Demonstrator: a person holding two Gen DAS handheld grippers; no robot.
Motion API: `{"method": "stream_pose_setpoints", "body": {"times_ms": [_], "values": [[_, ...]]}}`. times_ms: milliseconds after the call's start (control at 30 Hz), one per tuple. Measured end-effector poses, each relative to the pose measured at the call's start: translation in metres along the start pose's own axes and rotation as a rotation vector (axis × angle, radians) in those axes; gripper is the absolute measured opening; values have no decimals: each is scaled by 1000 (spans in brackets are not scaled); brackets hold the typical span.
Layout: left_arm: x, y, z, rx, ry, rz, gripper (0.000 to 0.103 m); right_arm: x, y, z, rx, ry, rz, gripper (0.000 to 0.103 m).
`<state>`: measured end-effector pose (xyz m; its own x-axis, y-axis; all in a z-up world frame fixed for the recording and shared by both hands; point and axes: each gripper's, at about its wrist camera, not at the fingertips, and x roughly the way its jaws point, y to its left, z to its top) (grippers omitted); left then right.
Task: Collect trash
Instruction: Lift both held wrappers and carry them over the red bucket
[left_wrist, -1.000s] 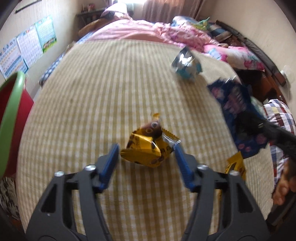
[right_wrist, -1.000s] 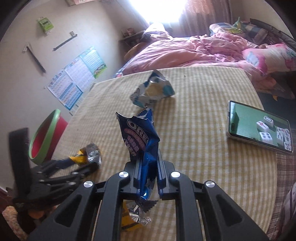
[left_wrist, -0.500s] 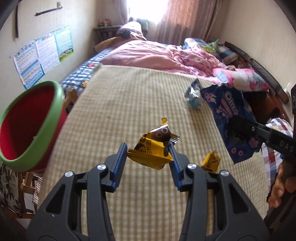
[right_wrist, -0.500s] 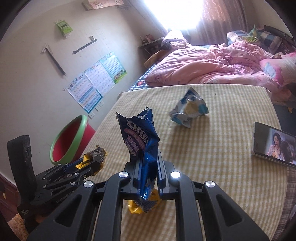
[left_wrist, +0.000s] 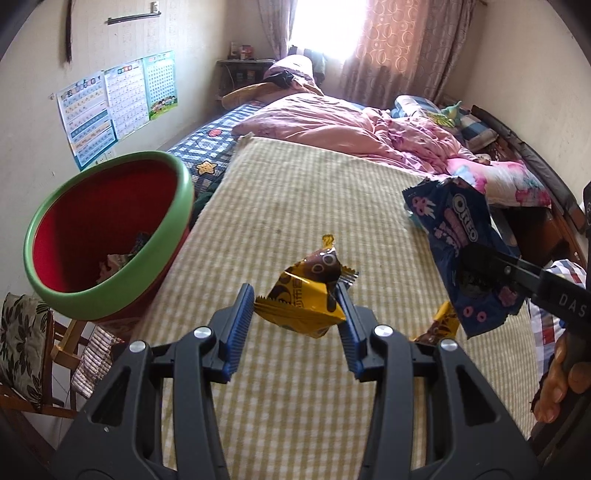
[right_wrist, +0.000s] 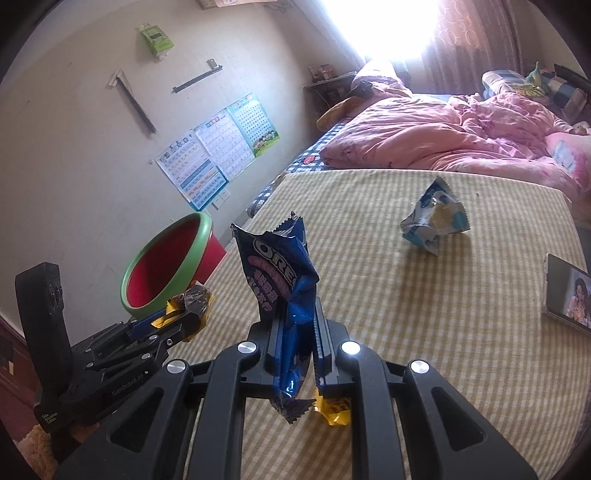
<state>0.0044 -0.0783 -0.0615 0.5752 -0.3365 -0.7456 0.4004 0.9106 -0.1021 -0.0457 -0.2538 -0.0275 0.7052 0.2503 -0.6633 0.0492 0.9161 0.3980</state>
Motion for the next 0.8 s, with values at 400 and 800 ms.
{"method": "stream_pose_setpoints", "body": {"times_ms": [400, 800], "values": [[-11, 28, -8, -32, -11, 26, 42, 15, 26, -2, -30, 25, 21, 13], [-13, 52, -8, -39, -15, 52, 42, 30, 46, -1, -47, 42, 28, 13]]}}
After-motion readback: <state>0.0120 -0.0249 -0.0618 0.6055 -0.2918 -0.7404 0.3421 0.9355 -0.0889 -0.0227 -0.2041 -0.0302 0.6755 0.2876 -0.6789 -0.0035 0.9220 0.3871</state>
